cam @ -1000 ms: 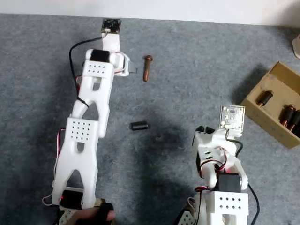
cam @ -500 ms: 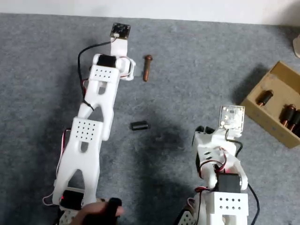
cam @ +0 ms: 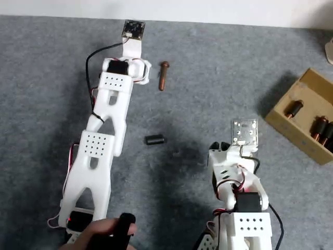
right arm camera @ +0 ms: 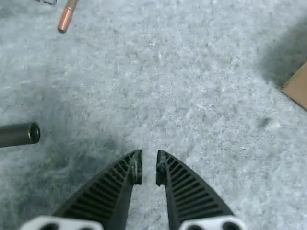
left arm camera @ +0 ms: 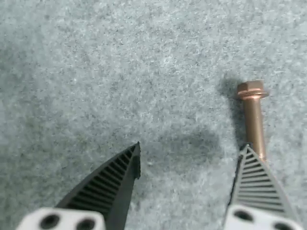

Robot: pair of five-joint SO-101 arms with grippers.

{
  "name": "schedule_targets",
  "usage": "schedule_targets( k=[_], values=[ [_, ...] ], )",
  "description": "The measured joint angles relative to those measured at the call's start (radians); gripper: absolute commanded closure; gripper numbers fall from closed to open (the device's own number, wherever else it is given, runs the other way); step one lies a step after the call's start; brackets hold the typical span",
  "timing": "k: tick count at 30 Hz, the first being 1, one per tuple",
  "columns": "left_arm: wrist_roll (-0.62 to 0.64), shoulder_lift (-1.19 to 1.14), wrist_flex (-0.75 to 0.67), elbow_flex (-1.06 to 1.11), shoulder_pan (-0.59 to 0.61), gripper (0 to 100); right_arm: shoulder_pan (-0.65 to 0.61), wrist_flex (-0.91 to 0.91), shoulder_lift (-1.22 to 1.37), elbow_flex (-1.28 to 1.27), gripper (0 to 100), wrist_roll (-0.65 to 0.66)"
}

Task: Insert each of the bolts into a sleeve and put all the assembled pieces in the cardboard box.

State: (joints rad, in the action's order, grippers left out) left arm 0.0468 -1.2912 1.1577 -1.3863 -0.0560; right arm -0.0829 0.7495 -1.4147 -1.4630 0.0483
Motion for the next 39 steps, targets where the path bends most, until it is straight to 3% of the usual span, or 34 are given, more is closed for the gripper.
schedule_targets(
  k=[16, 24, 33, 39],
  values=[
    [0.018, 0.0, -0.028, 0.0, -0.017, 70, -0.003, -0.002, 0.0, 0.0, 94.9, 0.006],
    [0.018, 0.0, -0.028, 0.0, -0.018, 90, -0.003, -0.002, 0.0, 0.0, 94.9, 0.006],
    [0.063, 0.0, -0.028, 0.0, -0.018, 91, -0.003, -0.002, 0.0, 0.0, 94.8, 0.006],
    [0.066, 0.0, -0.023, 0.0, -0.006, 91, -0.003, -0.002, 0.0, 0.0, 88.9, -0.06]
  ],
)
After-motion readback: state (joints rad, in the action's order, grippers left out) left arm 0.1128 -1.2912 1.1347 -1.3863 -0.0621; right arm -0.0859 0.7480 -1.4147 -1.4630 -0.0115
